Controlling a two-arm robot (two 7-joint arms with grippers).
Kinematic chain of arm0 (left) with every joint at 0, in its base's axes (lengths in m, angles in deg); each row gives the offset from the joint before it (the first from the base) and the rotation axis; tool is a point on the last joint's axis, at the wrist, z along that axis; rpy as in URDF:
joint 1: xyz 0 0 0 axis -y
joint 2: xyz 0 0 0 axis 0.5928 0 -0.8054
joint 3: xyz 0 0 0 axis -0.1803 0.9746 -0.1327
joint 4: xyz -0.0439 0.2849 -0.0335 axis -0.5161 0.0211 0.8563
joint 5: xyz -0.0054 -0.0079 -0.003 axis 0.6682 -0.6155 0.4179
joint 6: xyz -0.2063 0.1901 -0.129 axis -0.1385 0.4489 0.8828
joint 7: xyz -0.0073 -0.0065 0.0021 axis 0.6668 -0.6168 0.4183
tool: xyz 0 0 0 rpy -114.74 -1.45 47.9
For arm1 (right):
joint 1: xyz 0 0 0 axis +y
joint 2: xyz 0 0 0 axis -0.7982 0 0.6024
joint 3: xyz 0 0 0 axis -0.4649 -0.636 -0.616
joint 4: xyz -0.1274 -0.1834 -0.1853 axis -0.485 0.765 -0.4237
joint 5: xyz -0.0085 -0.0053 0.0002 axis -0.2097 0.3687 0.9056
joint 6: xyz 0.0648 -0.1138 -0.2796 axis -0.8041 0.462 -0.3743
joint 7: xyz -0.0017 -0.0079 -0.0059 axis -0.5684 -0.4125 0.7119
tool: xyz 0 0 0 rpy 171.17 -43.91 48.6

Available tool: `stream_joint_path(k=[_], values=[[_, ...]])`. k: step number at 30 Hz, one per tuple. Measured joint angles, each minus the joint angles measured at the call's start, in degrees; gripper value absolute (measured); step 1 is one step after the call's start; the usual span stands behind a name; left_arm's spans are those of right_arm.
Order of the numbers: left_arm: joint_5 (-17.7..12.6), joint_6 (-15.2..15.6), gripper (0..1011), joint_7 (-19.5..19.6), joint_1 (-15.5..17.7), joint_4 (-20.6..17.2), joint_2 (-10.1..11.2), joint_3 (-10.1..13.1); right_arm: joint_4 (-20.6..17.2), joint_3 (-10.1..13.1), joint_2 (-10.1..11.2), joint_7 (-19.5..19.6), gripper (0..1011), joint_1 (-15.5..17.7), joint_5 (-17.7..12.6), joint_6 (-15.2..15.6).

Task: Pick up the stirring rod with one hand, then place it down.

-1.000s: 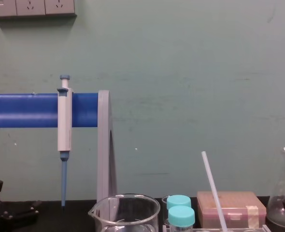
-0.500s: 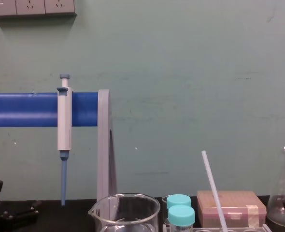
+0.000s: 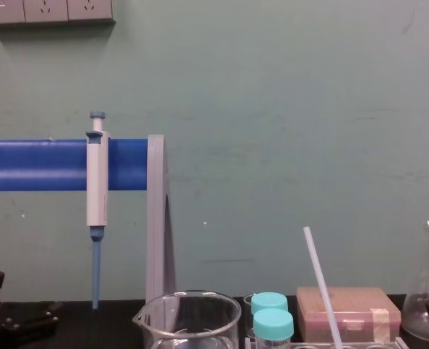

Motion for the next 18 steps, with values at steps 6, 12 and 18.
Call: stream_joint_path(k=[6,12,18], values=[[0.0,0.0,1000,0.0,0.0,0.0,0.0,0.0,-0.6,2.6,-0.8,-2.3,1003,0.8,-3.1,1.1],[0.0,0.0,1000,0.0,0.0,0.0,0.0,0.0,-3.4,6.4,-1.8,-6.6,1003,1.4,-10.8,4.1],[0.0,0.0,1000,0.0,0.0,0.0,0.0,0.0,-6.2,8.3,-3.1,-13.1,1003,0.5,-17.9,8.4]])
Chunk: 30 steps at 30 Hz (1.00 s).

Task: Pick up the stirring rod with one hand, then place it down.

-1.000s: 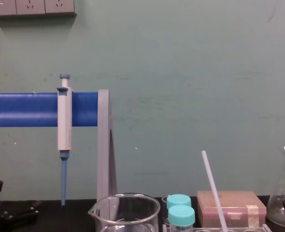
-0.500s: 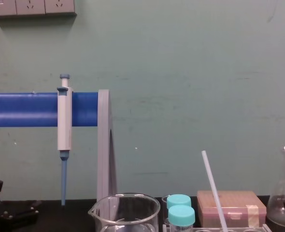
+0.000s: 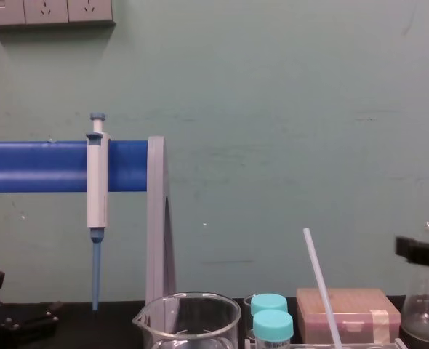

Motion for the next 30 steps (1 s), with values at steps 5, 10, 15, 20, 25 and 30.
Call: stream_joint_path(k=[5,10,15,20,25,30], values=[[0.0,0.0,1000,0.0,0.0,0.0,0.0,0.0,0.5,-1.1,-1.3,-4.7,1003,-2.9,-1.5,2.9],[0.0,0.0,1000,0.0,0.0,0.0,0.0,0.0,2.6,-2.9,-2.5,-7.5,1003,-5.9,-0.4,4.8],[0.0,0.0,1000,0.0,0.0,0.0,0.0,0.0,5.8,-4.9,-4.2,-9.9,1004,-9.3,0.9,7.3],[0.0,0.0,1000,0.0,0.0,0.0,0.0,0.0,9.5,-6.3,-6.2,-11.9,1003,-12.0,1.5,8.5],[0.0,0.0,1000,0.0,0.0,0.0,0.0,0.0,13.0,-7.5,-8.1,-13.5,1003,-14.4,1.9,9.4],[0.0,0.0,1000,0.0,0.0,0.0,0.0,0.0,15.1,-8.0,-9.3,-14.1,1003,-15.6,1.8,10.3]])
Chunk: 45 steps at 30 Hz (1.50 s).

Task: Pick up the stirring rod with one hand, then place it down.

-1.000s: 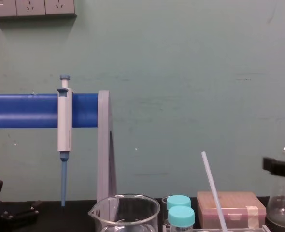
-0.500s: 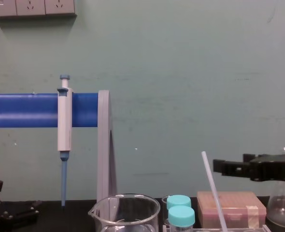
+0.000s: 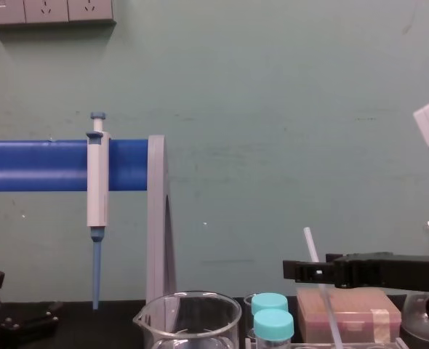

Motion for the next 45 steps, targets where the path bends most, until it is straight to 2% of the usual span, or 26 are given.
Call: stream_joint_path(k=[6,15,19,23,24,26,29,30,31,32,33,34,36,37,40,41,45], values=[[0.0,0.0,1000,0.0,0.0,0.0,0.0,0.0,1.2,-0.4,-0.5,-0.4,1003,-0.8,0.2,0.5],[0.0,0.0,1000,0.0,0.0,0.0,0.0,0.0,1.1,-0.4,-0.4,-0.4,1000,-0.7,0.1,0.5],[0.0,0.0,1000,0.0,0.0,0.0,0.0,0.0,1.1,-0.3,-0.4,-0.3,934,-0.7,0.1,0.5],[0.0,0.0,1000,0.0,0.0,0.0,0.0,0.0,1.0,-0.3,-0.4,-0.3,842,-0.7,0.1,0.5],[0.0,0.0,1000,0.0,0.0,0.0,0.0,0.0,1.0,-0.3,-0.4,-0.3,789,-0.7,0.1,0.5],[0.0,0.0,1000,0.0,0.0,0.0,0.0,0.0,1.0,-0.3,-0.4,-0.3,761,-0.6,0.1,0.4],[0.0,0.0,1000,0.0,0.0,0.0,0.0,0.0,1.0,-0.2,-0.4,-0.3,638,-0.6,0.1,0.4],[0.0,0.0,1000,0.0,0.0,0.0,0.0,0.0,1.0,-0.2,-0.4,-0.3,638,-0.6,0.1,0.4],[0.0,0.0,1000,0.0,0.0,0.0,0.0,0.0,0.9,-0.2,-0.4,-0.3,578,-0.6,0.1,0.4],[0.0,0.0,1000,0.0,0.0,0.0,0.0,0.0,0.9,-0.2,-0.4,-0.3,565,-0.6,0.1,0.4],[0.0,0.0,1000,0.0,0.0,0.0,0.0,0.0,0.9,-0.2,-0.4,-0.3,496,-0.6,0.1,0.4],[0.0,0.0,1000,0.0,0.0,0.0,0.0,0.0,0.9,-0.2,-0.4,-0.3,496,-0.6,0.1,0.4],[0.0,0.0,1000,0.0,0.0,0.0,0.0,0.0,0.9,-0.2,-0.3,-0.3,435,-0.6,0.0,0.4],[0.0,0.0,1000,0.0,0.0,0.0,0.0,0.0,0.9,-0.2,-0.3,-0.3,374,-0.6,0.0,0.4],[0.0,0.0,1000,0.0,0.0,0.0,0.0,0.0,0.9,-0.2,-0.3,-0.3,314,-0.6,0.0,0.4],[0.0,0.0,1000,0.0,0.0,0.0,0.0,0.0,0.9,-0.2,-0.3,-0.3,255,-0.6,0.0,0.4],[0.0,0.0,1000,0.0,0.0,0.0,0.0,0.0,0.9,-0.2,-0.3,-0.3,138,-0.6,0.0,0.4]])
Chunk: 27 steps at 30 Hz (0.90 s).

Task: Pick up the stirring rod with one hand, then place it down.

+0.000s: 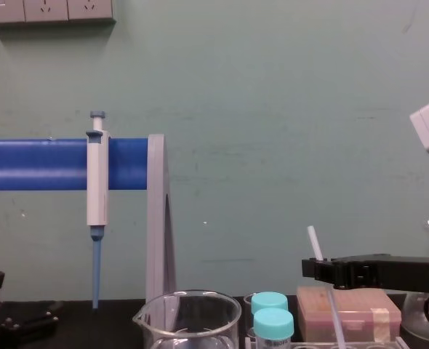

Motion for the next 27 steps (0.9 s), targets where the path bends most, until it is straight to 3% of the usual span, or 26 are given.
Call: stream_joint_path(k=[3,14,27], values=[[0.0,0.0,1000,0.0,0.0,0.0,0.0,0.0,0.0,0.0,0.0,0.0,80,0.0,0.0,0.0],[0.0,0.0,1000,0.0,0.0,0.0,0.0,0.0,-0.6,0.5,-0.1,-1.2,79,0.8,-0.9,-2.3],[0.0,0.0,1000,0.0,0.0,0.0,0.0,0.0,-2.2,0.3,1.4,-7.6,79,2.6,-0.2,-13.7]])
